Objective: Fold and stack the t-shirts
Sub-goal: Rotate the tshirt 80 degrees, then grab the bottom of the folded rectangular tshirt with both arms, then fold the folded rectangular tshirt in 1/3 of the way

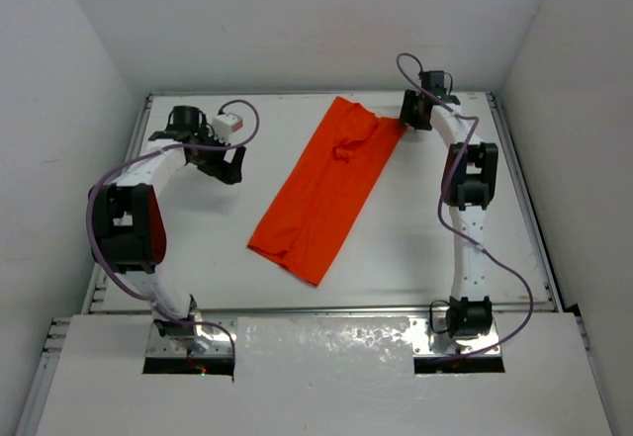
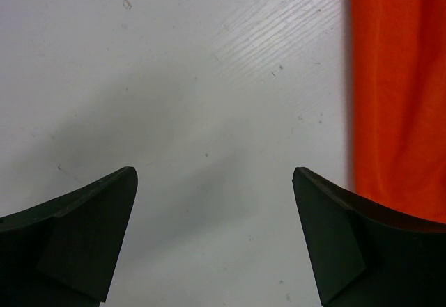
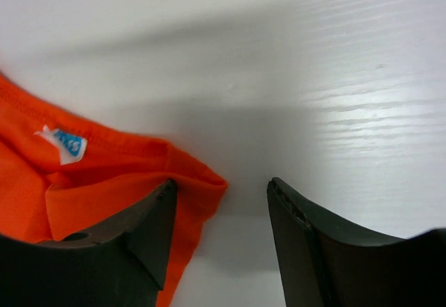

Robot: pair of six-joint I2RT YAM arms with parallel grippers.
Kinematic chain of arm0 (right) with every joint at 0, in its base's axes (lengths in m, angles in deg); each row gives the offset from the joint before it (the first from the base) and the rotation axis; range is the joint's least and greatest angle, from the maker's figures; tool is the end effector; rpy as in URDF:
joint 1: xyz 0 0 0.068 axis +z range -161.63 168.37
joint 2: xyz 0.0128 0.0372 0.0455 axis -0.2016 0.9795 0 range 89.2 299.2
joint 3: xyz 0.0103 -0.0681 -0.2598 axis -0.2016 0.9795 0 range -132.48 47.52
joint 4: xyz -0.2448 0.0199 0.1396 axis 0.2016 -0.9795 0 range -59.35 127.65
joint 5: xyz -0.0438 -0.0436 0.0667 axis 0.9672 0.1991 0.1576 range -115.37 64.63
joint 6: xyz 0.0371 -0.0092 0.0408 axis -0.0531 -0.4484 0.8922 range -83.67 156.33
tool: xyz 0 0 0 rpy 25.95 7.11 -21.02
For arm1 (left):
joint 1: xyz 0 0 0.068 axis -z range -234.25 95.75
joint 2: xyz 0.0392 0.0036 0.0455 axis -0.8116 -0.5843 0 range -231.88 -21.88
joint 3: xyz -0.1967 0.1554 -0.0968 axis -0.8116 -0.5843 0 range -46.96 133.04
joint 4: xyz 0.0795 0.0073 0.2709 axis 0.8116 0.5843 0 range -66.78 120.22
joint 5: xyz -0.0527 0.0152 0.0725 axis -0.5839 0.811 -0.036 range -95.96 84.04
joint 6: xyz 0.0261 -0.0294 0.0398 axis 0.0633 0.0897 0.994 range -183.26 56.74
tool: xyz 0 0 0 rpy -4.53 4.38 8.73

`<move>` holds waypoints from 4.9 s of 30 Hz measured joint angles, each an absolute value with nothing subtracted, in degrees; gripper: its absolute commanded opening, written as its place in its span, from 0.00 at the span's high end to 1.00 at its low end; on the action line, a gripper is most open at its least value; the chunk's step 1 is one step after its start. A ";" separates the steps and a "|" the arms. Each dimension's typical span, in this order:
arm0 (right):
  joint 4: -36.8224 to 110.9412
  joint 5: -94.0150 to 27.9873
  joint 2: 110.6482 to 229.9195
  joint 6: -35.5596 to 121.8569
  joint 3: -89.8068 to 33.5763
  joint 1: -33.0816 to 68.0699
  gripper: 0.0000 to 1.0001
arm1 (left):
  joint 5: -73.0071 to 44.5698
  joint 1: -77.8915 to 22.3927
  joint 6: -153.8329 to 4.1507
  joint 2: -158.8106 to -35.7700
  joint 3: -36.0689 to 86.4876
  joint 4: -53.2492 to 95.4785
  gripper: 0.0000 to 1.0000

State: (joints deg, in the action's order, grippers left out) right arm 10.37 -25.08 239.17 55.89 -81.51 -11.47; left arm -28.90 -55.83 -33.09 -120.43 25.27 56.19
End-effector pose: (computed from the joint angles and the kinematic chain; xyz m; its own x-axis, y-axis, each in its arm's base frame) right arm 0.5912 0.0015 0.1201 -0.7025 0.3327 -0.6291 0.2501 0.9430 0.2194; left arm 0.3809 -0.0046 0.2115 -0.6557 0.4449 -0.6100 0.5820 0.8125 -0.0331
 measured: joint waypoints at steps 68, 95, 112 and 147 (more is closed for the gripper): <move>44.94 -30.83 166.72 108.01 28.95 29.56 1.00 | -41.40 -45.15 -14.84 -101.35 16.57 64.89 0.08; 21.47 -45.30 150.94 82.00 32.03 14.96 0.56 | -31.08 -1.50 43.78 -100.97 -11.23 50.42 0.35; 20.53 -49.73 153.39 81.15 33.24 14.96 0.96 | -32.35 -0.60 40.70 -106.00 -11.28 44.08 1.00; 3.72 -47.04 184.49 68.80 -21.34 -8.19 1.00 | -41.01 -25.17 -17.35 -134.06 45.64 50.97 1.00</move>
State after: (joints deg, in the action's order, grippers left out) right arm 3.72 -47.04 184.49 68.80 -21.34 -8.19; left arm -41.01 -25.17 -17.35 -134.06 45.64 50.97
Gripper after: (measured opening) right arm 0.002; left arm 0.029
